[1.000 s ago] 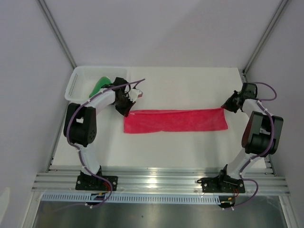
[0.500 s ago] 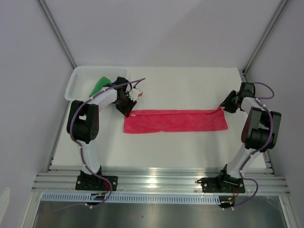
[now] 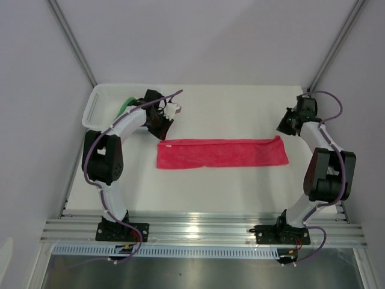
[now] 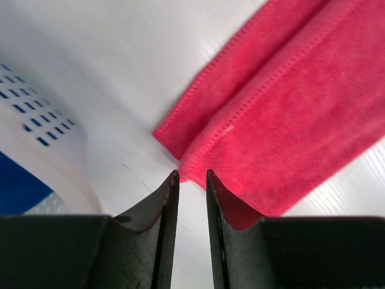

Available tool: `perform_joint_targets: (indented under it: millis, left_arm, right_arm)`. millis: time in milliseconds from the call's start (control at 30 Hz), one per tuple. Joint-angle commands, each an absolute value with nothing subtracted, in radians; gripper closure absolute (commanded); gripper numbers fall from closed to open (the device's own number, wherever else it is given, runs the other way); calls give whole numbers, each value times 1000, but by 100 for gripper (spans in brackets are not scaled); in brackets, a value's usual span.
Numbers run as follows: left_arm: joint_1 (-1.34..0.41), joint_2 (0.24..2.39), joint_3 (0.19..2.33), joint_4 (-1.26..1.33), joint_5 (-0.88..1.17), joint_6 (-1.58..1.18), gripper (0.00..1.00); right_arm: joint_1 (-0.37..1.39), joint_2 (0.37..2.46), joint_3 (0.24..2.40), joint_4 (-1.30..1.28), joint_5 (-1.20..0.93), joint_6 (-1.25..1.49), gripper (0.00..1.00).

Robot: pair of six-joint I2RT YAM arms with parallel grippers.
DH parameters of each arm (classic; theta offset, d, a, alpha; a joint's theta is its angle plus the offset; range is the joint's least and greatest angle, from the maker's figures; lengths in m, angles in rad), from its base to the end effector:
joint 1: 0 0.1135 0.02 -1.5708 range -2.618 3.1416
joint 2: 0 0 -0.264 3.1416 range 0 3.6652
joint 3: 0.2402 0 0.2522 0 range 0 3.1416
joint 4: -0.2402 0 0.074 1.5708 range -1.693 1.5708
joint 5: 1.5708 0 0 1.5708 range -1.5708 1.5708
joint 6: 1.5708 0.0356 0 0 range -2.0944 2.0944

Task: Roll the towels
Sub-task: Fold the towel

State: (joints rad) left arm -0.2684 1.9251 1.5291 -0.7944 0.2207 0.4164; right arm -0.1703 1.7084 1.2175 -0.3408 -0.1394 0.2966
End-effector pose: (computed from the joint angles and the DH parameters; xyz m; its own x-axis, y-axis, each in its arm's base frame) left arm 0.3847 -0.1139 0.2210 -0.6824 0.5970 -0.4218 0.6704 0.7411 -0.0357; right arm 0.3696 -0.0585 0.2317 -0.6745 0.4097 -0.6142 0.2852 0.9119 0.2951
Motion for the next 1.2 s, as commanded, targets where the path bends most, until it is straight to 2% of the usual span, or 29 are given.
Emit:
perform_joint_targets:
  millis: [0, 33, 367, 567, 1167]
  left_arm:
    - [-313, 1844, 1461, -839, 293, 402, 73]
    - [-322, 1847, 1444, -833, 293, 402, 73]
    - [-334, 1951, 1436, -819, 229, 396, 72]
    - [-334, 1970, 1450, -847, 177, 396, 71]
    - [-336, 2019, 1514, -925, 132, 408, 69]
  right_arm:
    - [-77, 1644, 1149, -356, -201, 259, 97]
    - [-58, 1649, 1129, -353, -236, 270, 100]
    - [164, 1814, 1173, -233, -460, 261, 100]
    - [192, 1933, 1238, -249, -459, 288, 100]
    - [193, 2023, 1354, -256, -385, 336, 100]
